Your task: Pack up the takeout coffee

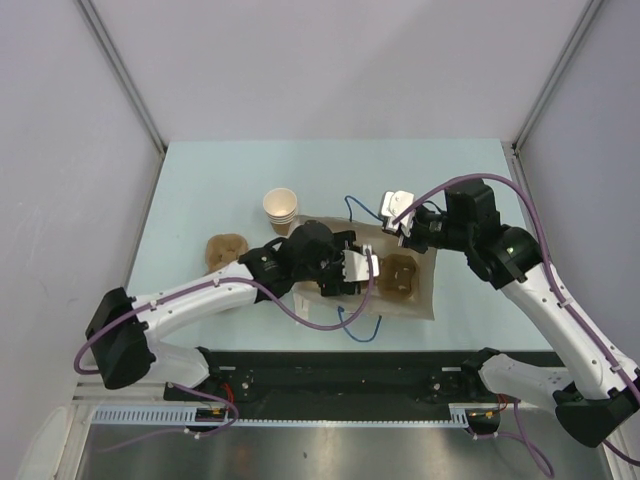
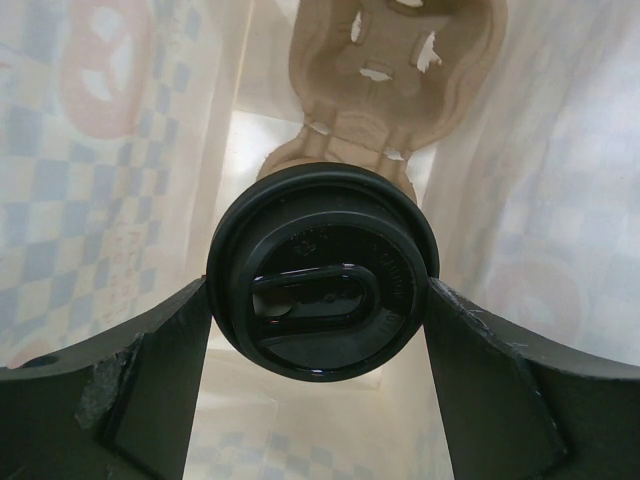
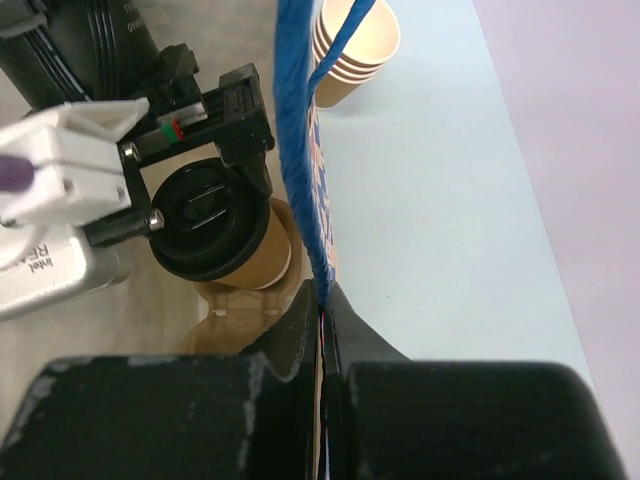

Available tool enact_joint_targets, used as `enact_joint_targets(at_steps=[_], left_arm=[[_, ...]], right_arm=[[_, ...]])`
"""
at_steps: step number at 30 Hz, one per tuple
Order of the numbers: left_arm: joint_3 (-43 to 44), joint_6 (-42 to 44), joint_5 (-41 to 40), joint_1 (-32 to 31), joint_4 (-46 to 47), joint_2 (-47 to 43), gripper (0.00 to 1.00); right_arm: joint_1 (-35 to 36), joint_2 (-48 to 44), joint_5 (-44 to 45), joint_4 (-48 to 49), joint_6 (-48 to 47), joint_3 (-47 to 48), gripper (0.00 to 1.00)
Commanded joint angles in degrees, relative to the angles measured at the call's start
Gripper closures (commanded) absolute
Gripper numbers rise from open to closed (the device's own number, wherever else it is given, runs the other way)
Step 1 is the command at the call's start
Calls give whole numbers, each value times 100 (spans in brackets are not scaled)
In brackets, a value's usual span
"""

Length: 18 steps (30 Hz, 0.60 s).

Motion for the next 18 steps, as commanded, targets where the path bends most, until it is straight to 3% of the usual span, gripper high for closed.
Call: enact_joint_targets(at_steps=[1, 18], left_arm=[[238, 187, 99, -59, -49, 125, 86], [757, 170, -515, -68, -277, 793, 89]], right_arm=[[45, -130, 102, 245, 117, -9, 100], [45, -130, -162, 157, 81, -36, 100]])
